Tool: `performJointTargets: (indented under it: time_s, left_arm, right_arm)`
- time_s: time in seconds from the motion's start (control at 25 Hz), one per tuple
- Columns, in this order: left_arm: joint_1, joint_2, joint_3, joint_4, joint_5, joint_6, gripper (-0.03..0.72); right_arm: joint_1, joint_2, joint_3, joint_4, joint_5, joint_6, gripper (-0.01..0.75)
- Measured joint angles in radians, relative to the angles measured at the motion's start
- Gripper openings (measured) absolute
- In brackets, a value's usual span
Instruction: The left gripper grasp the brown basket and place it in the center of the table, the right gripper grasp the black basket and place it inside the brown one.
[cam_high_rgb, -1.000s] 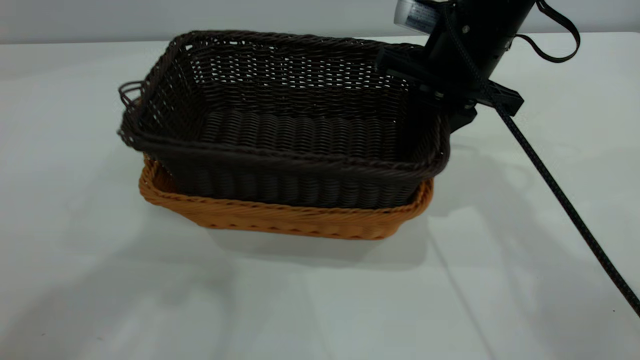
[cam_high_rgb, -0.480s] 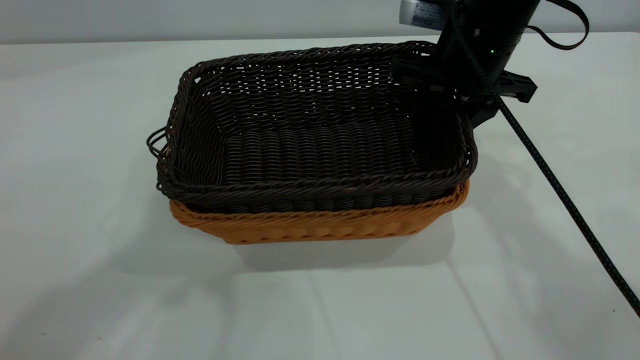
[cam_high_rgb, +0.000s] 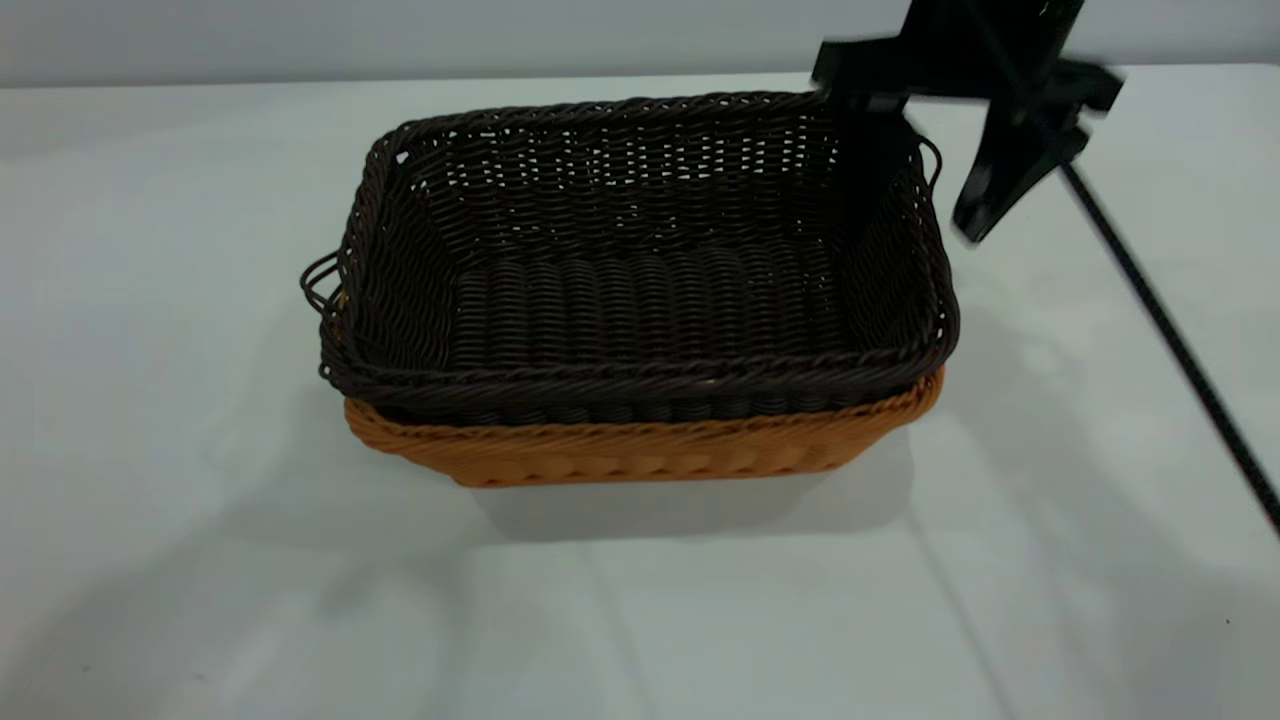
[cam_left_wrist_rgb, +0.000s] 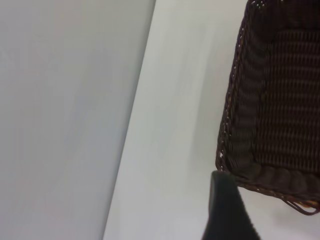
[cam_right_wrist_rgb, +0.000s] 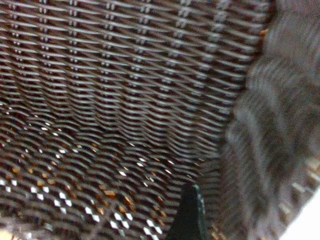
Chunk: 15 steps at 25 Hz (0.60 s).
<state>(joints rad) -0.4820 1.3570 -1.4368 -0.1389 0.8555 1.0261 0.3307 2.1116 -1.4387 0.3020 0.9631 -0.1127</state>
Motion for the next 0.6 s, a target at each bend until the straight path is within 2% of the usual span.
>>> performJointTargets:
  time_s: [0.16,0.32,0.6]
  left_arm:
    - [0.0,-0.019,0.0,0.005,0.06,-0.028,0.398]
    - [0.0,-0.086,0.0,0.048,0.142,-0.131,0.398]
    - [0.0,-0.245,0.0,0.261,0.288,-0.459,0.398]
  right_arm:
    - [0.0,-0.107,-0.036,-0.064,0.108,0.007,0.568]
    - [0.0,-0.254,-0.099,-0.113,0.226,0.009,0.568]
    - [0.0,-0.575,-0.112,-0.155,0.273,0.089,0.57]
